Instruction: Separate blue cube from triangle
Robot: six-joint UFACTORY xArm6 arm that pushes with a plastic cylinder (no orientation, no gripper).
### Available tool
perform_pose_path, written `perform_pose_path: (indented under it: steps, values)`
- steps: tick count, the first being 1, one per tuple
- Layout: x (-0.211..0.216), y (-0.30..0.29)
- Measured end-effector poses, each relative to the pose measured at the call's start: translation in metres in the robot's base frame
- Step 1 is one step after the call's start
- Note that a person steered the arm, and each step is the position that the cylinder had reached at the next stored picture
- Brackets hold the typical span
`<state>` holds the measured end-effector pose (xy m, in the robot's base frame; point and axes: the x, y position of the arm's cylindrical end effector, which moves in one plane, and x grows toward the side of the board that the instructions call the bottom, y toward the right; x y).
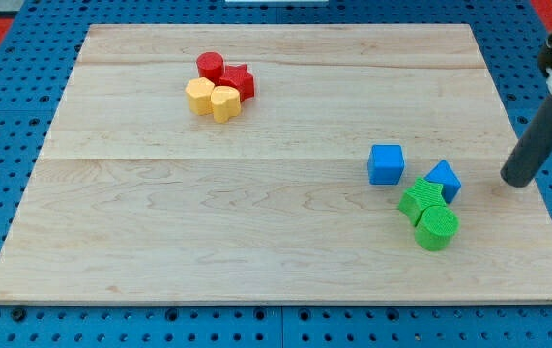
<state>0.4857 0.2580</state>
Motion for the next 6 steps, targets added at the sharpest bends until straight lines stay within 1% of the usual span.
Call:
perform_pose_path:
  steps: [1,2,3,4,5,6]
  values:
    - [0.000,-0.066]
    - [0.000,-0.078]
    - [-0.018,-0.057]
    - [-0.067,-0.086]
    - [-0.050,-0.134]
    - [-0.023,-0.152]
